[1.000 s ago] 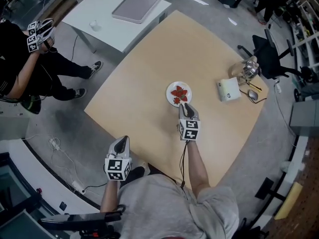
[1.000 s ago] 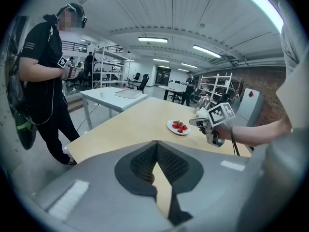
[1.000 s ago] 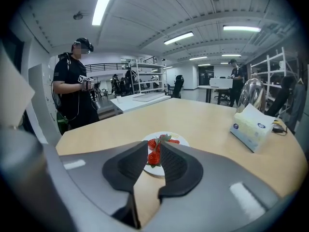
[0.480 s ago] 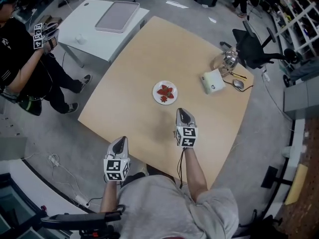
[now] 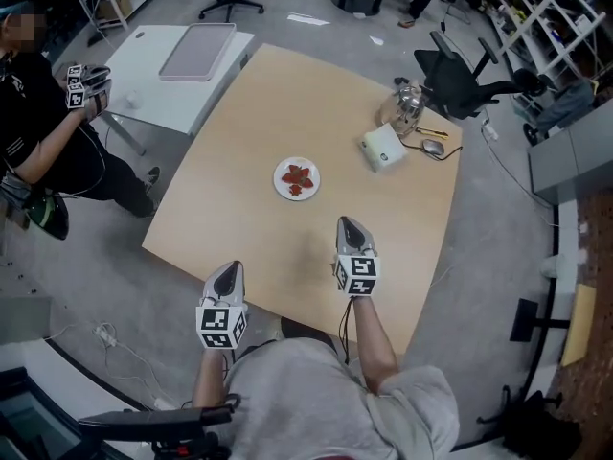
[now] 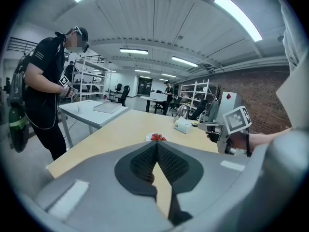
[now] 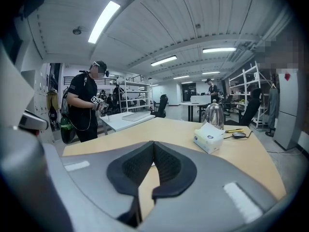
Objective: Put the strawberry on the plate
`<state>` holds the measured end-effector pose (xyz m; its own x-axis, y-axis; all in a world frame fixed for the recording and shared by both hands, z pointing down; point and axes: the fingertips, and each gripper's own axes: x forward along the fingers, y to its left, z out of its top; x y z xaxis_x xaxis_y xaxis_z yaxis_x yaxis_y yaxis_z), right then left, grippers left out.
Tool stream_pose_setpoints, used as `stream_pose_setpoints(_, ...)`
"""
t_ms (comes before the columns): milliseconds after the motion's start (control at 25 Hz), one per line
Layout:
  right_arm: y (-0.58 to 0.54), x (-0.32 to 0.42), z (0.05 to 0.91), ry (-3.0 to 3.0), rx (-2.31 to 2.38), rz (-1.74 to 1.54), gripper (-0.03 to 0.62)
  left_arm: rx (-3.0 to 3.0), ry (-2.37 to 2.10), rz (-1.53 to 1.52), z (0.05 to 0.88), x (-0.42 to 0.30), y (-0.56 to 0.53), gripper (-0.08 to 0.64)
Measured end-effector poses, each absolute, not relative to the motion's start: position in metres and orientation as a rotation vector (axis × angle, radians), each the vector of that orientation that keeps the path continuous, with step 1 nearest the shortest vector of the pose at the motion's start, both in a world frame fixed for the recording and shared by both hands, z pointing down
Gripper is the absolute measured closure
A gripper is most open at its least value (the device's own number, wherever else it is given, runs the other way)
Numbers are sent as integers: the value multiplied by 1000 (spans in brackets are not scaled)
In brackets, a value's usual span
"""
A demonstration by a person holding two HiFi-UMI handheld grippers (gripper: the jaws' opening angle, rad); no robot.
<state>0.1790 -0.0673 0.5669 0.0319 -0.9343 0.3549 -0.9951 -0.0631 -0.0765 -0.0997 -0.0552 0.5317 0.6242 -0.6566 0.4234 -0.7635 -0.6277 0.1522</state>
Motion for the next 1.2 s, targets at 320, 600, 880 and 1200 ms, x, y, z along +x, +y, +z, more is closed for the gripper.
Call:
stream_pose_setpoints(320,-15,183,553,-1955,2187,448,585,2590,-1078,437,525,-85,-44,540)
stream_pose_setpoints(600,27,184,543,-1920,2260,434,586,2633,-1037,423,519,-80,-37,540)
stream_pose_setpoints(880,62,190,540,-1878,2324,445,586,2670,-1024,413,512,-76,-37,540)
stream_pose_setpoints(1200,93,184,542,-1846,2342,461,586,2686,-1017,408,508,-79,-34,540)
